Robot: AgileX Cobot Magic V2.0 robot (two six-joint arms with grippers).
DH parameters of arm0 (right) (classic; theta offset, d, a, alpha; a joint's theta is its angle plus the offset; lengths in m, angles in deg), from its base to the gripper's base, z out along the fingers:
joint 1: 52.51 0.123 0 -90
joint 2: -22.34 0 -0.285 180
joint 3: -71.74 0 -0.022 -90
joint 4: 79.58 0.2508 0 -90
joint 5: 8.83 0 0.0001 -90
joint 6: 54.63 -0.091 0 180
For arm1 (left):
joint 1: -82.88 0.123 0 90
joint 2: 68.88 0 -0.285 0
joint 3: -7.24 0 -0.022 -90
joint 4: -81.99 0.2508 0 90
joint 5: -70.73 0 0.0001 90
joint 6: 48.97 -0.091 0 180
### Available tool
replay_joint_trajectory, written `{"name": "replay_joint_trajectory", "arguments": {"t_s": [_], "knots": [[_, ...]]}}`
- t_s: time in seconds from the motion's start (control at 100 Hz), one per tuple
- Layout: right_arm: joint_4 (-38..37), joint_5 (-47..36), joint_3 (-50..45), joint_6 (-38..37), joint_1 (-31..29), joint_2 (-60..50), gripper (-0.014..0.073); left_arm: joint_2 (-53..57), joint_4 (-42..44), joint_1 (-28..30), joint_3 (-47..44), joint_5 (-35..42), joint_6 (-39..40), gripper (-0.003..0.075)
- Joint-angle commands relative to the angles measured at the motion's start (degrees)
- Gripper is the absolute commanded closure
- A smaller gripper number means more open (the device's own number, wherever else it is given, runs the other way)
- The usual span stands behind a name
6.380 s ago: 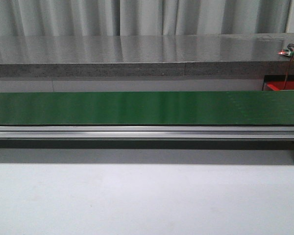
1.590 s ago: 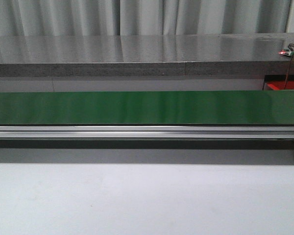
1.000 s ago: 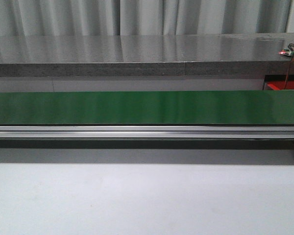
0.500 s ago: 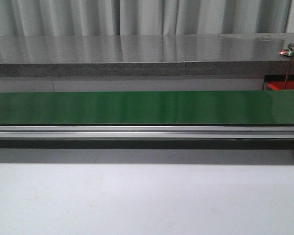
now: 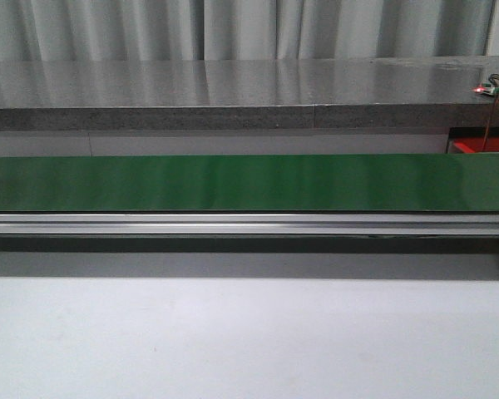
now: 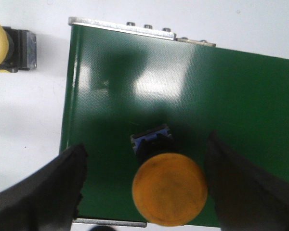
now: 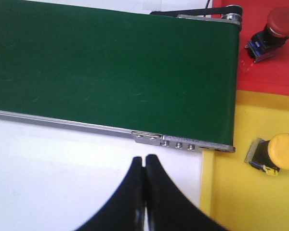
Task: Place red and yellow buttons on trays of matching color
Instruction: 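Set the yellow button on the near end of the belt, open left gripper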
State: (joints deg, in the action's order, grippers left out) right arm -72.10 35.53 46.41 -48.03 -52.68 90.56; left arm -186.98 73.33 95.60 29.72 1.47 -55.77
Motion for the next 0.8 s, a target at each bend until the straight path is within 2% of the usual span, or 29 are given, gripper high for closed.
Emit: {"name": "replay_joint_trajectory", "arguments": {"t_s": [0.0,0.23,0.37,0.79], "knots": [[0.1,-3.1,1.5,0.4,-0.1,-1.2,0.0666,3.2,-1.0,-0.3,3.2,-0.1,-0.1,0.0173],[0.1,-3.1,1.5,0.4,-0.1,-1.2,0.0666,6.6,-2.8,-0.1,4.4,0.7,-0.1,0.0173],[0.1,-3.1,1.5,0.4,-0.1,-1.2,0.0666,9.1,0.3,0.9,4.4,2.2,-0.1,0.0173],[0.1,-3.1,1.5,0.4,-0.1,-1.2,0.0666,10.1,1.8,14.5,4.4,0.8,-1.9,0.0173]]}}
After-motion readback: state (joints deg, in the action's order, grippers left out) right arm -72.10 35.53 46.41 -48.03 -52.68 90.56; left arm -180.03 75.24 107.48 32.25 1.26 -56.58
